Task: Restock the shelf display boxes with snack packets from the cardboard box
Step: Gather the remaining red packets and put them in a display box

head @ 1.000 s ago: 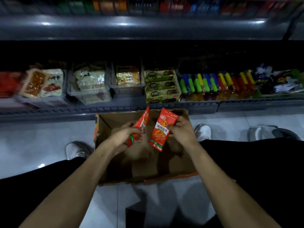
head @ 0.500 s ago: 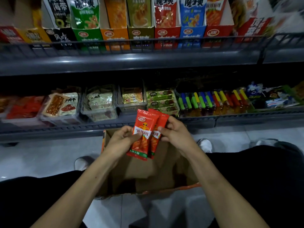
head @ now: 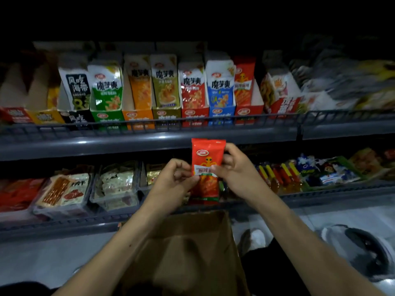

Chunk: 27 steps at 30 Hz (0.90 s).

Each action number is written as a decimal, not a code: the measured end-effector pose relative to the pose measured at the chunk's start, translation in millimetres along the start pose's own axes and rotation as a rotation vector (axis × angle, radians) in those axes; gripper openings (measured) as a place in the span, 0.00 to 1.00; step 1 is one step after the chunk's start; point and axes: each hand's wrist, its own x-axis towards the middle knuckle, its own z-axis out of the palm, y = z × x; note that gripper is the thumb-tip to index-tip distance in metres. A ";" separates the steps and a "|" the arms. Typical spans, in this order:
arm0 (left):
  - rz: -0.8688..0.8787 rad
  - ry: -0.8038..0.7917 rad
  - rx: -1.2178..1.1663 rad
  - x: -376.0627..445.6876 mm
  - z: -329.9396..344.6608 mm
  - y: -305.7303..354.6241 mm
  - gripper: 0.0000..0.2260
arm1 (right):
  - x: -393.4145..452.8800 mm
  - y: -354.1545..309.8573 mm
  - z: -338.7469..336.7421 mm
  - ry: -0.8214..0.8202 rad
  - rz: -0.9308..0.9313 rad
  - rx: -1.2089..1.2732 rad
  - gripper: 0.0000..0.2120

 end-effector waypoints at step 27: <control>0.556 0.106 1.508 131.7 75.7 76.6 0.29 | 171.3 -79.5 -122.0 0.316 -0.035 -0.173 0.14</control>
